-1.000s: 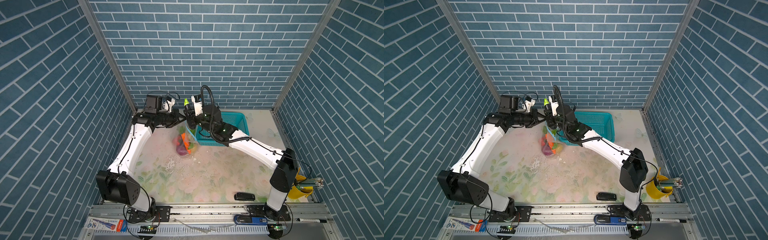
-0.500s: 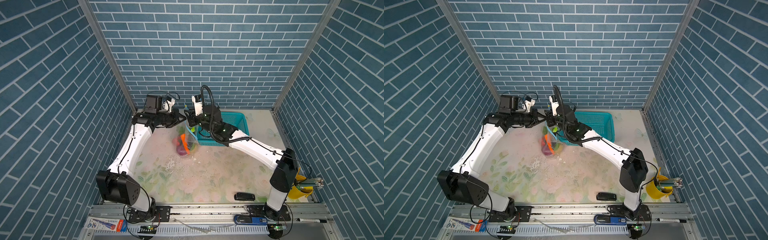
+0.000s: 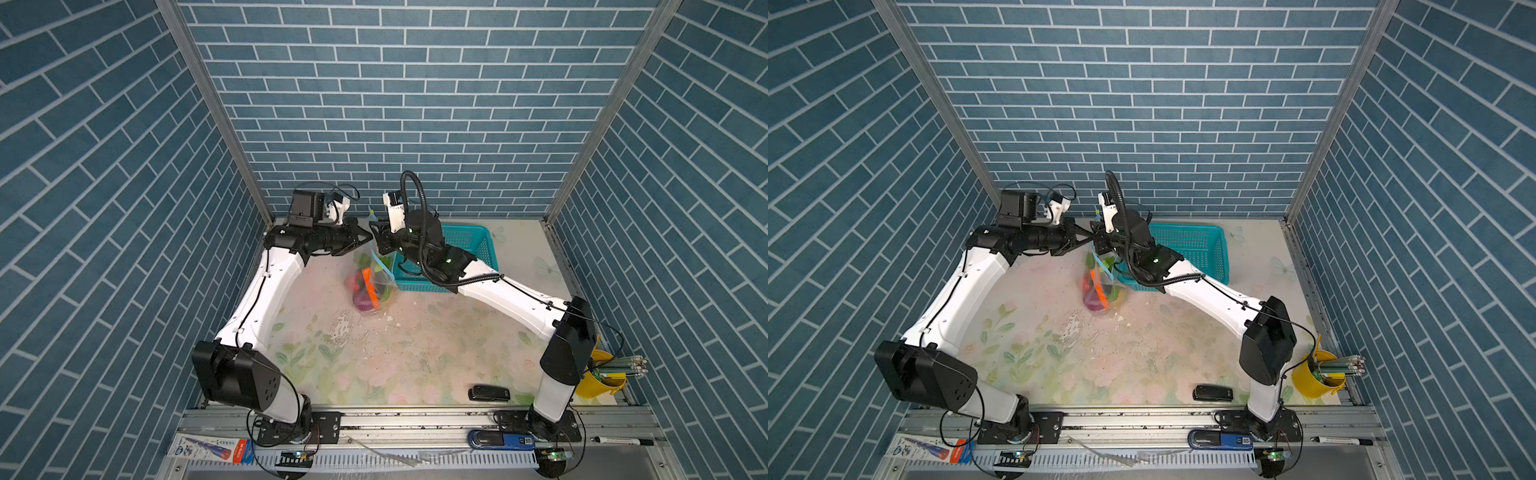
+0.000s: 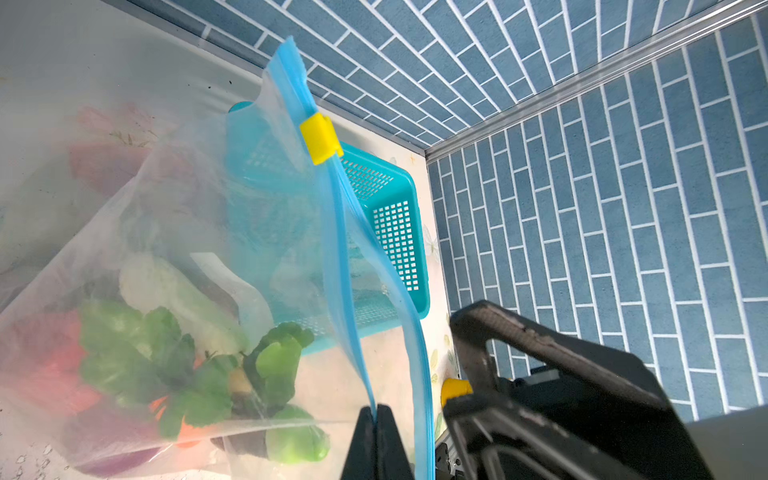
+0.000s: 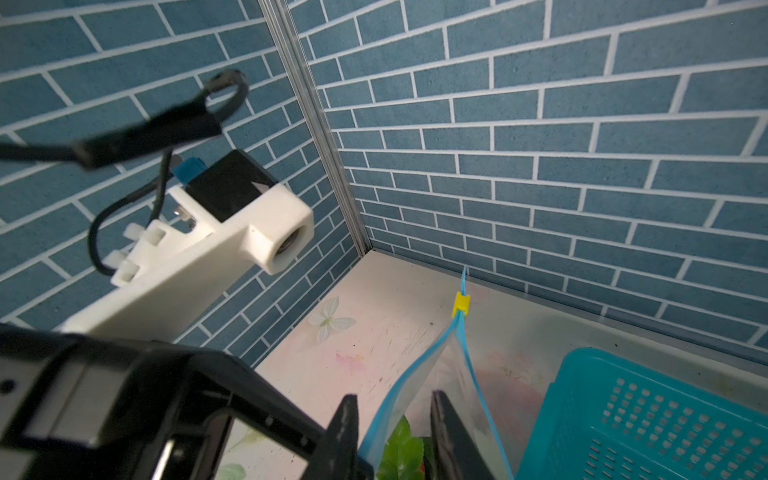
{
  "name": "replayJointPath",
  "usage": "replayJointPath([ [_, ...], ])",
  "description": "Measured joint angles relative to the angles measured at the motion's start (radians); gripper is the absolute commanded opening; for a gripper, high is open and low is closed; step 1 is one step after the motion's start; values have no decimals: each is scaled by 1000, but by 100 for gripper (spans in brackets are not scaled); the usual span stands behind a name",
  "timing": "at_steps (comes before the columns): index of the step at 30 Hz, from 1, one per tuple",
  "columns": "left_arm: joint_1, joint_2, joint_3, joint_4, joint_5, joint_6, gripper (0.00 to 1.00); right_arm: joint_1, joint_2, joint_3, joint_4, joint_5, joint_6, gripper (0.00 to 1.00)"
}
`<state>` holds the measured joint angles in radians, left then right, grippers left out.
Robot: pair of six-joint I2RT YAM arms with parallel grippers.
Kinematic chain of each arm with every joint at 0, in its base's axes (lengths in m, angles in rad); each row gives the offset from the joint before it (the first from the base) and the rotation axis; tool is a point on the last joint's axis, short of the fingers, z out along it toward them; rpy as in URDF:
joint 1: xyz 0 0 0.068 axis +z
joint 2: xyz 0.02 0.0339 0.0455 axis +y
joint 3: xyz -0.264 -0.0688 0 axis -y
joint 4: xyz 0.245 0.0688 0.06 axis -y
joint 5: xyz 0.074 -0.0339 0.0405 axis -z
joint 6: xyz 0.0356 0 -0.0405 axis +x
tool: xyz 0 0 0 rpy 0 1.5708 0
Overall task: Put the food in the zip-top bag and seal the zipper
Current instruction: 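Lower the eggplant into the bag and open the right gripper, then raise the right gripper out of the bag and draw it back toward the robot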
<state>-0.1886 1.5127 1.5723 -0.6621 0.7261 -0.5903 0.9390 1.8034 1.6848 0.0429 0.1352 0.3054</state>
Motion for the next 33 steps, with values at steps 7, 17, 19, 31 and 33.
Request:
replayJointPath([
  [7,0,-1,0,-6,0,1,0,0,-87,-82,-5,17,-98,36],
  [17,0,-14,0,-23,-3,4,0,0,-272,-315,12,106,-209,37],
  [19,0,-16,0,-24,-6,4,0,0,-297,-362,21,120,-215,37],
  [31,0,-34,0,-34,-26,4,0,0,-366,-583,42,220,-235,37],
  [33,0,-37,0,-37,-28,4,0,0,-367,-607,47,231,-234,37],
])
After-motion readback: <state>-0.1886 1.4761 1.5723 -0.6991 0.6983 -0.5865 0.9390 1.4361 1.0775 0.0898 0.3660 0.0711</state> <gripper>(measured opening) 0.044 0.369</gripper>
